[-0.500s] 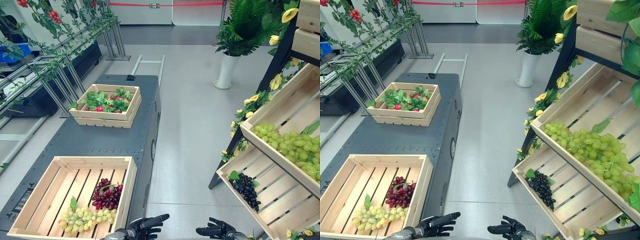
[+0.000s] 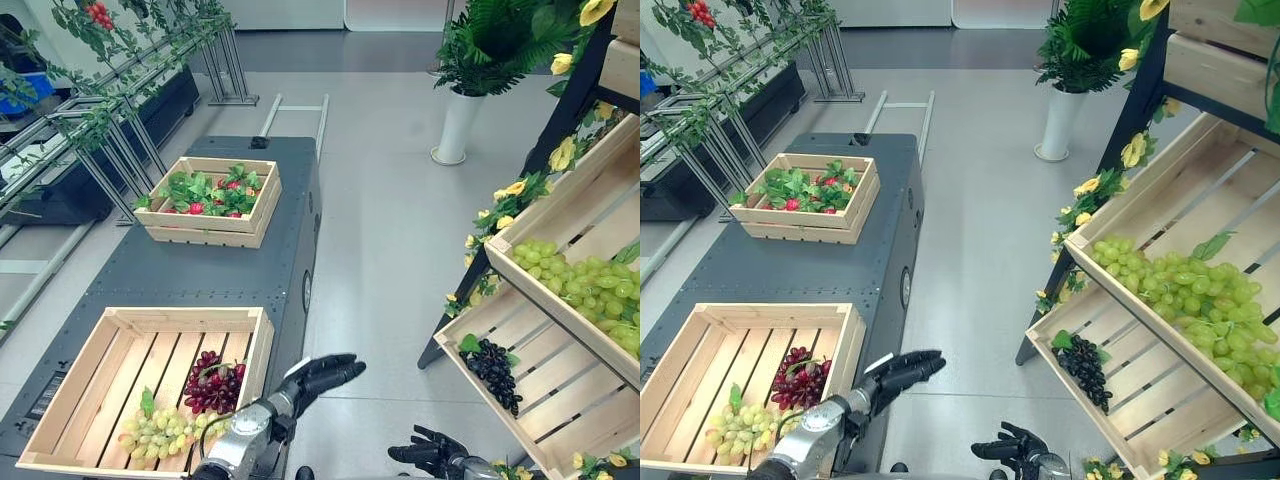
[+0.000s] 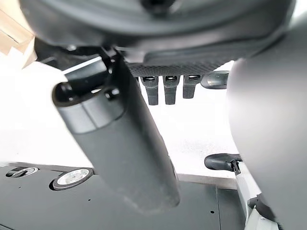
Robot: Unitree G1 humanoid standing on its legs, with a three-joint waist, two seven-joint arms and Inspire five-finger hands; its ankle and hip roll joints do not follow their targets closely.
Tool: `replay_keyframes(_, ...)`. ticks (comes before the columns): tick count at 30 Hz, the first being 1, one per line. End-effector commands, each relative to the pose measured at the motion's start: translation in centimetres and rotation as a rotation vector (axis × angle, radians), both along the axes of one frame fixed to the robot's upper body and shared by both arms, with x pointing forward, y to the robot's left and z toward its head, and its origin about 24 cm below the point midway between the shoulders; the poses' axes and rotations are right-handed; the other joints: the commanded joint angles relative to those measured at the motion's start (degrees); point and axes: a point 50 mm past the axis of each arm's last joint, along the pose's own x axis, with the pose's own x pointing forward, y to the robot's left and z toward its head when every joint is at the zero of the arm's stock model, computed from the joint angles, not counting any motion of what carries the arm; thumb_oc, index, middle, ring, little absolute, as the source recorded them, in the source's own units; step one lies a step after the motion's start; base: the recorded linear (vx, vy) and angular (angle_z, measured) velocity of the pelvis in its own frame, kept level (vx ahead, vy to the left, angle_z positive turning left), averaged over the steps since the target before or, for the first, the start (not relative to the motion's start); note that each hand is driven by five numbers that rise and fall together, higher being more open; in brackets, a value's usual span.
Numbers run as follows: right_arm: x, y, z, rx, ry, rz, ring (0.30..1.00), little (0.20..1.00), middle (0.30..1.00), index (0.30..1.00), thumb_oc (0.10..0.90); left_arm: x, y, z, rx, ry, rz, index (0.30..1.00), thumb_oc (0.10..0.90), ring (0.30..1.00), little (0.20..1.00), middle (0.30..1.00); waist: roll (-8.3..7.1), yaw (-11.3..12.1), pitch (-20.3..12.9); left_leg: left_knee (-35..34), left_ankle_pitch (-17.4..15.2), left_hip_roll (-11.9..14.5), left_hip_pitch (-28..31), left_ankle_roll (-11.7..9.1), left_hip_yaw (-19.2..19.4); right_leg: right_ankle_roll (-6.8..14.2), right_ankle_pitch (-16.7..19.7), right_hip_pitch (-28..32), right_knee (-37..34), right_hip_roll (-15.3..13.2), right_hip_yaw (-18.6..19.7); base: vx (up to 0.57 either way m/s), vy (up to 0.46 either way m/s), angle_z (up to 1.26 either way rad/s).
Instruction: Pick up the fruits from the basket on one side to the basket on the other side
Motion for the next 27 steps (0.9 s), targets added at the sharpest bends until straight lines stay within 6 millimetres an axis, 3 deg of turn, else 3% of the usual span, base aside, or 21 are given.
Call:
replay_keyframes(1, 1.2, -1.2, 0.6, -0.06, -0.04, 0.048, 0.9, 0.9, 0.9, 0.9, 0.8, 5.2, 0.8, 5.3, 0.105, -0.354, 0.037, 0.9, 0.8, 0.9, 0.9, 0.9, -0.26, 1.8, -0.5, 0.5, -3.7, -3.7, 0.3, 2.6, -2.0, -1.5, 0.2, -1.4, 2.0, 0.7, -1.3, 0.03, 0.002, 0.01)
replay_keyframes(7, -0.3, -2.4, 0.4, -0.082, -0.038, 0.016, 0.9, 0.9, 0.9, 0.9, 0.8, 6.4, 6.3, 9.4, 0.407, -0.581, 0.285, 0.9, 0.8, 0.9, 0.9, 0.9, -0.58, 2.5, -0.4, 0.5, -3.4, -3.7, -0.3, 2.4, -3.0, -2.0, -0.3, -1.4, 2.3, 1.0, -2.2, 0.03, 0.0, 0.04)
replay_keyframes(14, -0.5, -3.5, 0.9, -0.146, -0.101, 0.017, 0.9, 0.9, 0.9, 0.9, 0.8, 5.2, 11.1, 11.0, 0.755, -0.697, 0.442, 0.9, 0.8, 0.9, 0.9, 0.9, -0.47, 3.2, 1.5, 0.7, -2.8, -3.7, -2.1, 2.0, -4.0, -2.7, -1.5, -3.4, 4.3, 1.6, -3.0, -0.01, 0.015, 0.11)
replay_keyframes(16, 0.3, -3.6, 1.3, -0.176, -0.143, 0.04, 0.9, 0.9, 0.9, 0.9, 0.8, 5.0, 12.4, 11.4, 0.852, -0.711, 0.494, 0.9, 0.8, 0.9, 0.9, 0.9, -0.29, 3.2, 2.7, 1.3, -2.6, -3.6, -3.3, 1.9, -4.0, -3.0, -2.2, -4.9, 5.9, 1.8, -3.0, -0.13, 0.027, 0.1)
replay_keyframes(18, 2.1, -4.0, 2.1, -0.21, -0.217, 0.059, 0.9, 0.9, 0.9, 0.9, 0.8, 5.2, 14.0, 12.3, 0.988, -0.744, 0.575, 0.9, 0.8, 0.9, 0.9, 0.9, 0.0, 3.1, 6.1, 4.0, -2.5, -3.6, -6.9, 1.6, -4.1, -3.7, -3.0, -8.0, 8.5, 2.0, -3.2, -0.27, 0.02, 0.14)
replay_keyframes(24, 5.2, -4.7, 3.8, -0.248, -0.346, 0.042, 0.9, 0.9, 0.9, 0.9, 0.8, 5.5, 16.2, 13.7, 1.198, -0.765, 0.634, 0.9, 0.8, 0.9, 0.9, 0.9, 0.84, 3.2, 12.9, 10.4, -1.8, -3.7, -14.8, 0.8, -4.0, -4.9, -3.9, -14.2, 13.5, 2.2, -4.3, -0.2, 0.022, 0.09)
replay_keyframes(27, 5.6, -4.6, 4.1, -0.262, -0.379, 0.085, 0.9, 0.9, 0.9, 0.9, 0.8, 5.5, 17.0, 14.1, 1.253, -0.755, 0.627, 0.9, 0.8, 0.9, 0.9, 0.9, 1.06, 3.3, 14.6, 12.2, -1.7, -4.1, -17.0, 0.7, -4.3, -5.2, -4.3, -15.7, 14.9, 2.3, -4.4, -0.11, 0.023, 0.16)
